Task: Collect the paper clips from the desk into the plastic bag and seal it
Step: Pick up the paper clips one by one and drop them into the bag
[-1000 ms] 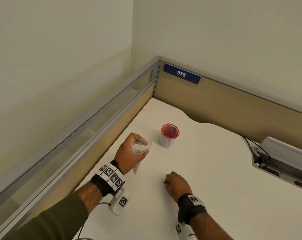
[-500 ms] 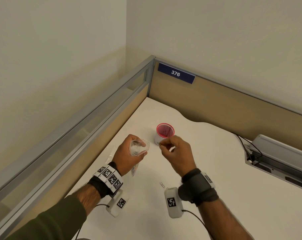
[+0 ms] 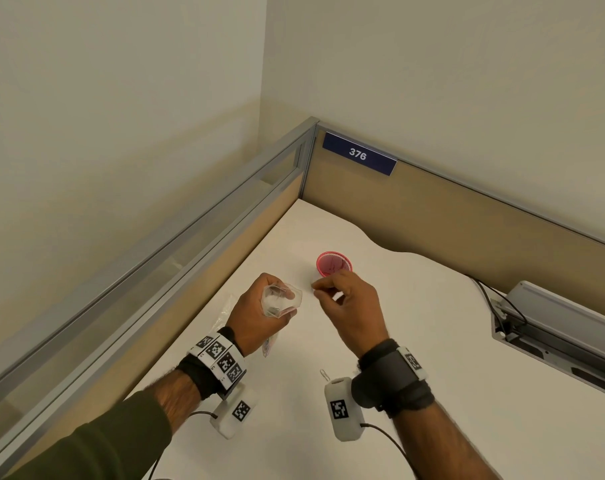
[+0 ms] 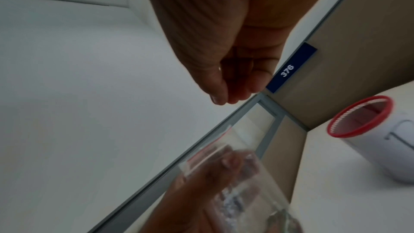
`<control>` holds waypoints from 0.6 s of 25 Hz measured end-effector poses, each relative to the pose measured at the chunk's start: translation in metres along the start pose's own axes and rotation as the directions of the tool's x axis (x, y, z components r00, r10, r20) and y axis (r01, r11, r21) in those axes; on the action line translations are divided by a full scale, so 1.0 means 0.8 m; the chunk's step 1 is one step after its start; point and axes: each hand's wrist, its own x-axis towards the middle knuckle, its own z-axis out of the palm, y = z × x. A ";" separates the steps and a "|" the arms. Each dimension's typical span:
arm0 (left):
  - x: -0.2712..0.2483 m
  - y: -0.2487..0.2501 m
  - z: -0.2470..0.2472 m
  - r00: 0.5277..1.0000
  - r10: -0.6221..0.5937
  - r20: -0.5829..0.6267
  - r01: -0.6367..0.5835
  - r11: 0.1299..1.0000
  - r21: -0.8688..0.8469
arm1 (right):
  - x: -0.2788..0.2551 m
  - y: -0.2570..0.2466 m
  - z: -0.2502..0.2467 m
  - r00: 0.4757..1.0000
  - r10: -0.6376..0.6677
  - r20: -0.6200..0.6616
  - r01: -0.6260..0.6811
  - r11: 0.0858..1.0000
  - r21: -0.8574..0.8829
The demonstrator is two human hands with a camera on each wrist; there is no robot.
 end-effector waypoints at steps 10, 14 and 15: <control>-0.003 -0.003 -0.003 1.000 0.028 -0.007 -0.028 0.999 -0.032 | -0.118 0.164 0.045 0.763 0.493 0.418 -0.272 0.832 -0.484; -0.004 -0.006 -0.004 1.000 0.022 0.004 -0.022 1.000 -0.020 | -0.128 0.160 0.081 0.782 0.468 0.412 -0.237 0.834 -0.499; -0.004 -0.006 -0.005 1.000 0.021 0.006 -0.021 1.000 -0.021 | -0.125 0.158 0.087 0.795 0.464 0.391 -0.236 0.830 -0.505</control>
